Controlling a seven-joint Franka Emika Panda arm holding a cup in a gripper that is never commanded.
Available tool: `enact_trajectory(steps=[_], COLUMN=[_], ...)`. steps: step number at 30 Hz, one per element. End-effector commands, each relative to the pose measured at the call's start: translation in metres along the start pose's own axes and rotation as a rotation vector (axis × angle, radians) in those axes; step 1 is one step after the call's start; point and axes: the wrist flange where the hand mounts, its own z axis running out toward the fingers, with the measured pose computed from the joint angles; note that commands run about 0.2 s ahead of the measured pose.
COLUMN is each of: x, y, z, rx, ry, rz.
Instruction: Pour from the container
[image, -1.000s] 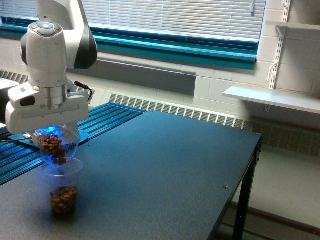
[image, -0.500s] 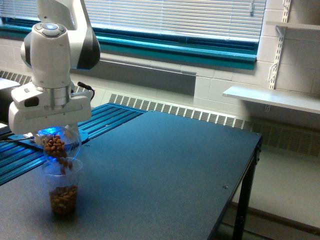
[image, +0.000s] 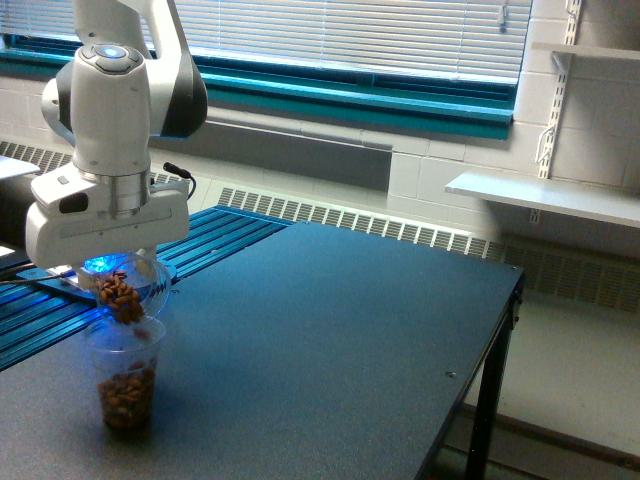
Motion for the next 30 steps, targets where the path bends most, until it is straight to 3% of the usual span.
enact_trajectory(steps=[1,30], x=[-0.001,0.017], y=[-0.002,0.019], z=[-0.002,-0.009], rx=[-0.005,-0.007], ry=[-0.01,-0.005], rz=[-0.018,0.033])
